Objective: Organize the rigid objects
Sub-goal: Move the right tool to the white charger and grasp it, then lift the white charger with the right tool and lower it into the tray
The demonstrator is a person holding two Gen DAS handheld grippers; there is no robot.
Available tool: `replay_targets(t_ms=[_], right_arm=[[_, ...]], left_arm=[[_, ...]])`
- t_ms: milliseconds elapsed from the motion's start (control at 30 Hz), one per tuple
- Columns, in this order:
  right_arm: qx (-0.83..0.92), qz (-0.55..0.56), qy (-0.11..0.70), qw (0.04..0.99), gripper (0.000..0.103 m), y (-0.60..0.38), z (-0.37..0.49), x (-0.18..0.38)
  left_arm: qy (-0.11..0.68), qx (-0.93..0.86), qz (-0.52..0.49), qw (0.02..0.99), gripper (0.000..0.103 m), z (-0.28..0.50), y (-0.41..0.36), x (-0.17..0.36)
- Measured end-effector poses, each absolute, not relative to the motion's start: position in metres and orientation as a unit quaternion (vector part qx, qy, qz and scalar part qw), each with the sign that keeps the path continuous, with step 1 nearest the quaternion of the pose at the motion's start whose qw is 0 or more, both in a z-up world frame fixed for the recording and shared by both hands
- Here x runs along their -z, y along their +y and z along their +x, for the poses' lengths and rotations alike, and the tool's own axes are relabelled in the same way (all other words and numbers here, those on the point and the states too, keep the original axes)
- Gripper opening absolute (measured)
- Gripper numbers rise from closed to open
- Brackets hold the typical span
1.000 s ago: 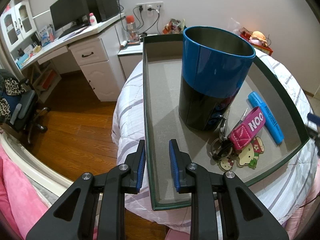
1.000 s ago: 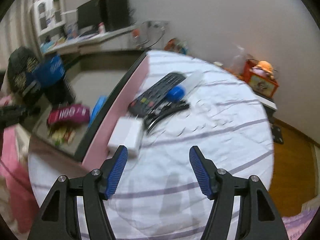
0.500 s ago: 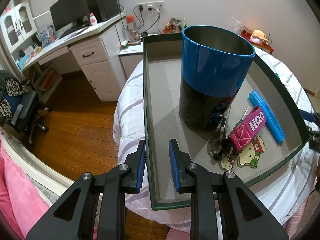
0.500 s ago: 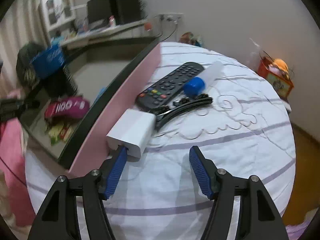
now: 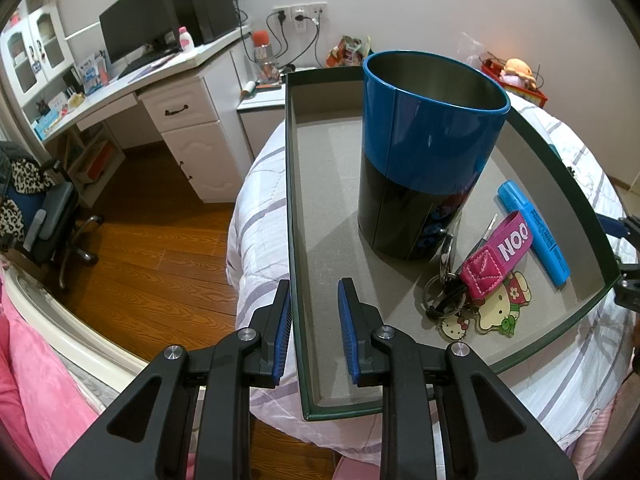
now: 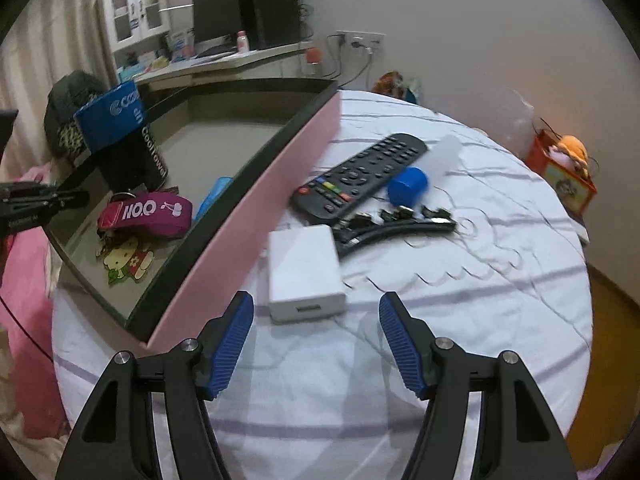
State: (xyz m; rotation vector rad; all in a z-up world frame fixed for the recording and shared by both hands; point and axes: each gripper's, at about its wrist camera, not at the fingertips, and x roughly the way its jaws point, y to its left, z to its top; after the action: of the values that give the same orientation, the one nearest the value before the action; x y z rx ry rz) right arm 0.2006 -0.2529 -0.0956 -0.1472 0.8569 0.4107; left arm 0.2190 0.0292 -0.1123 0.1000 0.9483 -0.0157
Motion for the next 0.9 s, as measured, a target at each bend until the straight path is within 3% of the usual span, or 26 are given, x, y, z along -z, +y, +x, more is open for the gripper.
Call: replay_targets(t_ms=[167,233,267,900], right_arm=[[-0.202,-0.058,0.409,0.888,0.067,-0.257,0.207,0.1],[-0.2,-0.05,0.409,0.889,0.054,-0.261,0.209,0.101],[-0.213,-0.034,0.411,0.886,0.043,-0.262,0.208,0.101],[-0.042,0.003,0.434,0.9,0.046,-0.304,0.169,0.097]], left_arm=[[0.457,0.005,0.05,0.888,0.022,0.22,0.029,0.113],[0.457,0.005,0.05,0.888,0.022,0.22,0.029,0.114],[0.456,0.005,0.051,0.888,0.022,0.22,0.029,0.113],[0.456,0.007,0.051,0.888,0.022,0.222,0.027,0.115]])
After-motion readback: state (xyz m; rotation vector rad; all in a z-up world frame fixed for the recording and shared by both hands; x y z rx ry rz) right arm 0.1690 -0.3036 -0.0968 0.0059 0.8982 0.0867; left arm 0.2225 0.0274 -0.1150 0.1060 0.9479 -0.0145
